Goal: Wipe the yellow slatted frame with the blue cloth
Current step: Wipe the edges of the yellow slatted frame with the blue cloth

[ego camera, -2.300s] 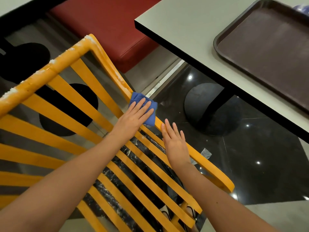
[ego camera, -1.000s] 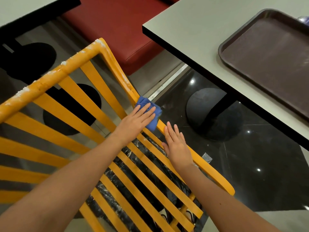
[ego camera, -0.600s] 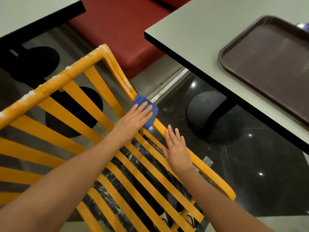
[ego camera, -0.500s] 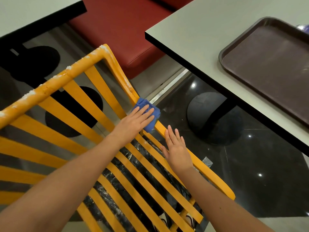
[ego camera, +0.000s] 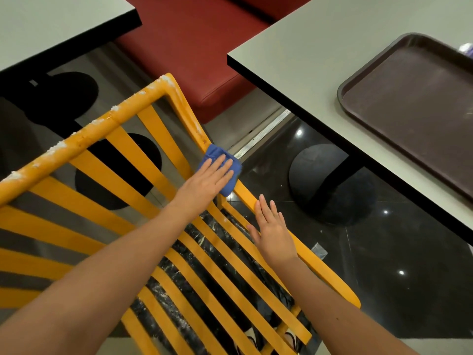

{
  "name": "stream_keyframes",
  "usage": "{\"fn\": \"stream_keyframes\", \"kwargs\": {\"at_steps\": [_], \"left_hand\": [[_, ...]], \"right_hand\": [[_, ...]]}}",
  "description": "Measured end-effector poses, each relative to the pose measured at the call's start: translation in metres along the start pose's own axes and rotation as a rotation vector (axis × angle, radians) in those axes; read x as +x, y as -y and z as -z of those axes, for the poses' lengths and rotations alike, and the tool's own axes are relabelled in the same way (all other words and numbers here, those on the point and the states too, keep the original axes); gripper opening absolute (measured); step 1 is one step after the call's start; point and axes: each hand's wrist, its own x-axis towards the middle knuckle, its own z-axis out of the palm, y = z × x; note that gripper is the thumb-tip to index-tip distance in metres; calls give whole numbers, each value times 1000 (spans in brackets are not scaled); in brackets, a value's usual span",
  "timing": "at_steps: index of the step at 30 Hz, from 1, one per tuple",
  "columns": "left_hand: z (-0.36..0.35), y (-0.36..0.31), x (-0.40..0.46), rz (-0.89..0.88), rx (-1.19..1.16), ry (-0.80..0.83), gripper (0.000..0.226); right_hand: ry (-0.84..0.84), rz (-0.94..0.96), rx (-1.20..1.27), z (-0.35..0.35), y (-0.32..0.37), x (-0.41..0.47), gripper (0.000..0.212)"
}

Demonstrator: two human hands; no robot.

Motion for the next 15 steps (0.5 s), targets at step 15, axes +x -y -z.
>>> {"fn": "stream_keyframes", "kwargs": {"at_steps": [15], "left_hand": [[17,9,2,22,-22,38,72]], "right_hand": [[5,-26,-29,3,6,-1,62]]}}
